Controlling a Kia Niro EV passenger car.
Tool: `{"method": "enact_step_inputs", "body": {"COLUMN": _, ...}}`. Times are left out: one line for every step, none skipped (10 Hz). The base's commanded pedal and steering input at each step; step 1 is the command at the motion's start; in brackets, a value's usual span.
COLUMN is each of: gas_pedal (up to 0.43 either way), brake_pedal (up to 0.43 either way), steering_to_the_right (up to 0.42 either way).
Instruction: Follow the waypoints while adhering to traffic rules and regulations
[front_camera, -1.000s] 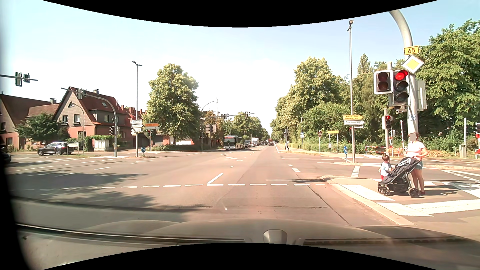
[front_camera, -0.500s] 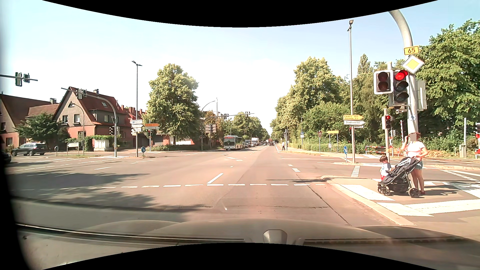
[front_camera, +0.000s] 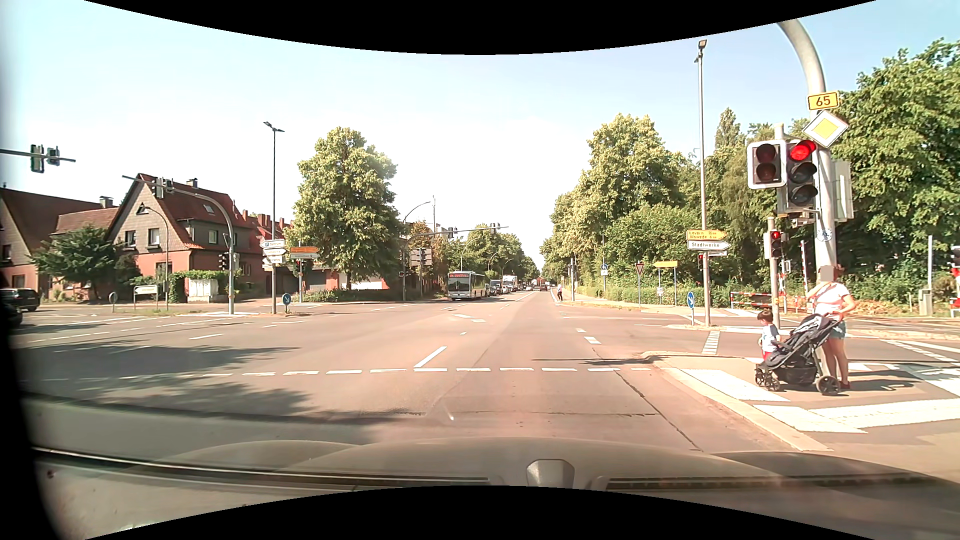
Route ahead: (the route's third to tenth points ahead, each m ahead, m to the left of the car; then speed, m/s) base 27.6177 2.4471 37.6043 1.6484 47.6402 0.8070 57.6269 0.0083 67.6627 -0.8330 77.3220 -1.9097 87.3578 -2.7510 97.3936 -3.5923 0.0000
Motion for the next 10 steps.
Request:
{"method": "enact_step_inputs", "body": {"gas_pedal": 0.0, "brake_pedal": 0.268, "steering_to_the_right": 0.016}}
{"method": "enact_step_inputs", "body": {"gas_pedal": 0.0, "brake_pedal": 0.268, "steering_to_the_right": 0.016}}
{"method": "enact_step_inputs", "body": {"gas_pedal": 0.0, "brake_pedal": 0.268, "steering_to_the_right": 0.016}}
{"method": "enact_step_inputs", "body": {"gas_pedal": 0.0, "brake_pedal": 0.268, "steering_to_the_right": 0.016}}
{"method": "enact_step_inputs", "body": {"gas_pedal": 0.0, "brake_pedal": 0.274, "steering_to_the_right": 0.016}}
{"method": "enact_step_inputs", "body": {"gas_pedal": 0.0, "brake_pedal": 0.268, "steering_to_the_right": 0.016}}
{"method": "enact_step_inputs", "body": {"gas_pedal": 0.0, "brake_pedal": 0.268, "steering_to_the_right": 0.016}}
{"method": "enact_step_inputs", "body": {"gas_pedal": 0.0, "brake_pedal": 0.274, "steering_to_the_right": 0.016}}
{"method": "enact_step_inputs", "body": {"gas_pedal": 0.0, "brake_pedal": 0.274, "steering_to_the_right": 0.016}}
{"method": "enact_step_inputs", "body": {"gas_pedal": 0.0, "brake_pedal": 0.274, "steering_to_the_right": 0.016}}
